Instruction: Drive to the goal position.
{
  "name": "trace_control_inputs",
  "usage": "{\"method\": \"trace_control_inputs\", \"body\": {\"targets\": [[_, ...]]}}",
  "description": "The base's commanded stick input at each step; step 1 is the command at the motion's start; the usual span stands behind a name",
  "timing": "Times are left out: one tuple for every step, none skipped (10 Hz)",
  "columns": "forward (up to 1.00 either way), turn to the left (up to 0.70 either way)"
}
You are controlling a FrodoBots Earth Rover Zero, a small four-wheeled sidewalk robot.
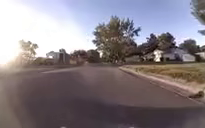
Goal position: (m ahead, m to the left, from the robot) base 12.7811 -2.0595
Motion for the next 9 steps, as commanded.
{"method": "trace_control_inputs", "body": {"targets": [[1.00, 0.00], [1.00, 0.00], [1.00, 0.00], [1.00, 0.00], [1.00, 0.00], [1.00, 0.00], [1.00, 0.00], [1.00, 0.00], [1.00, 0.00]]}}
